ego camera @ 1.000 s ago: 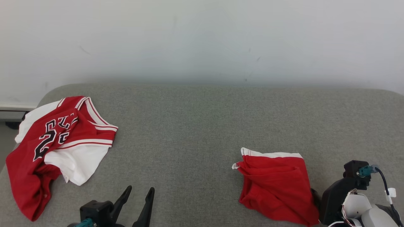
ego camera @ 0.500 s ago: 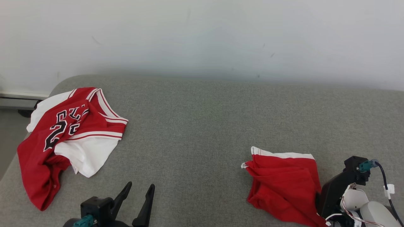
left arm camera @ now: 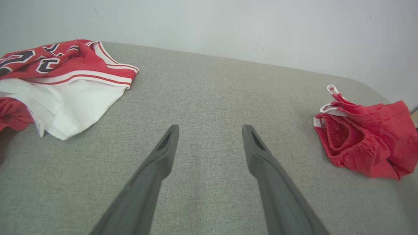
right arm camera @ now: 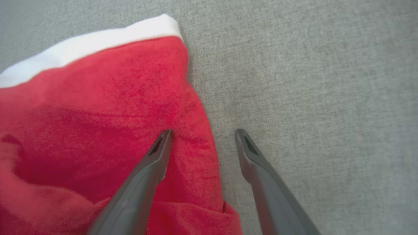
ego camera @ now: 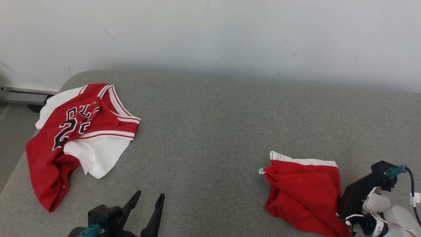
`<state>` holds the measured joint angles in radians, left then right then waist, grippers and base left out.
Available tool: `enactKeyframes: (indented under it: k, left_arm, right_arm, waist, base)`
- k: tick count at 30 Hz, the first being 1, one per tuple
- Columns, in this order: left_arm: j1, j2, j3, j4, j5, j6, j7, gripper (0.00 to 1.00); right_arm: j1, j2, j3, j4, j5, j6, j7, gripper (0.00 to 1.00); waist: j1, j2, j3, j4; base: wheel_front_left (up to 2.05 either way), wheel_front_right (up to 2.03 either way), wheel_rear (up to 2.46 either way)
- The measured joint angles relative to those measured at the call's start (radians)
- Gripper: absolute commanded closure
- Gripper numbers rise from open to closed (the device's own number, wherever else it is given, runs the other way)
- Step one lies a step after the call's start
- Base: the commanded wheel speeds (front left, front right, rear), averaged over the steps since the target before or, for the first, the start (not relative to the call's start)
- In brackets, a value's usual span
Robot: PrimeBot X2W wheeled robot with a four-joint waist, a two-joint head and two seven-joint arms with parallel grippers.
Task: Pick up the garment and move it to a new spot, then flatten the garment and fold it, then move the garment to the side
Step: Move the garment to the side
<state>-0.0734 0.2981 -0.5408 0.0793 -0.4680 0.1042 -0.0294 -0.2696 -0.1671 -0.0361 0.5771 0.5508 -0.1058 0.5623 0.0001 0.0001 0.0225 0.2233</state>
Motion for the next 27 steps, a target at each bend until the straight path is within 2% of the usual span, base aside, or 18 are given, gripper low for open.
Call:
enactKeyframes:
  k: [8, 12, 13, 14, 15, 16, 17, 18, 19, 27]
  left_arm:
    - [-0.018, 0.0, -0.01, -0.001, 0.002, -0.001, 0.003, 0.0]
    - [-0.018, 0.0, -0.008, 0.0, 0.002, -0.003, 0.003, 0.0]
    - [-0.018, 0.0, -0.007, 0.0, 0.002, -0.003, 0.003, 0.0]
    - [-0.018, 0.0, -0.006, 0.0, 0.002, -0.003, 0.003, 0.0]
    - [-0.018, 0.0, -0.005, 0.001, 0.002, -0.003, 0.003, 0.0]
    - [-0.018, -0.001, -0.004, 0.002, 0.002, -0.003, 0.003, 0.0]
    - [-0.018, -0.001, -0.002, 0.004, 0.002, -0.003, 0.003, 0.0]
    - [-0.018, -0.001, -0.002, 0.005, 0.002, -0.003, 0.002, 0.0]
    - [-0.018, -0.002, -0.001, 0.006, 0.002, -0.003, 0.002, 0.0]
    - [-0.016, -0.007, -0.001, 0.008, 0.001, -0.003, 0.002, 0.0]
  right_arm:
    - [-0.04, 0.015, -0.04, 0.037, 0.051, -0.001, 0.011, 0.0]
    - [-0.051, 0.008, -0.022, 0.05, 0.034, -0.006, 0.033, 0.0]
    - [-0.052, 0.006, -0.021, 0.053, 0.033, -0.006, 0.041, 0.07]
    - [-0.055, 0.003, -0.02, 0.057, 0.031, -0.008, 0.049, 0.42]
    - [-0.062, -0.002, -0.015, 0.06, 0.026, -0.008, 0.057, 0.59]
    - [-0.07, -0.006, -0.009, 0.065, 0.017, -0.008, 0.066, 0.69]
    - [-0.073, -0.009, -0.004, 0.065, 0.01, -0.008, 0.073, 0.87]
    - [-0.073, -0.011, 0.004, 0.066, 0.003, -0.008, 0.079, 0.95]
    - [-0.073, -0.011, 0.01, 0.066, -0.003, -0.008, 0.085, 1.0]
    - [-0.076, -0.022, 0.027, 0.059, -0.025, -0.01, 0.107, 1.0]
  waist:
    - [0.0, -0.0001, 0.014, 0.02]
    - [0.0, 0.0, 0.017, 0.027]
    - [0.0, 0.0, 0.017, 0.027]
    - [0.0, 0.0, 0.017, 0.027]
    - [0.0, 0.0, 0.016, 0.027]
    - [0.0, -0.0001, 0.015, 0.026]
    - [0.0, 0.0, 0.013, 0.025]
    - [0.0, 0.0, 0.011, 0.023]
    - [0.0, 0.0, 0.008, 0.022]
    - [-0.0002, 0.0, -0.014, 0.005]
  base:
    - [0.0, 0.0, 0.0]
    - [0.0, 0.0, 0.0]
    - [0.0, 0.0, 0.0]
    - [0.0, 0.0, 0.0]
    - [0.0, 0.0, 0.0]
    - [0.0, 0.0, 0.0]
    - [0.0, 0.0, 0.0]
    - [0.0, 0.0, 0.0]
    - [0.0, 0.0, 0.0]
    - [0.0, 0.0, 0.0]
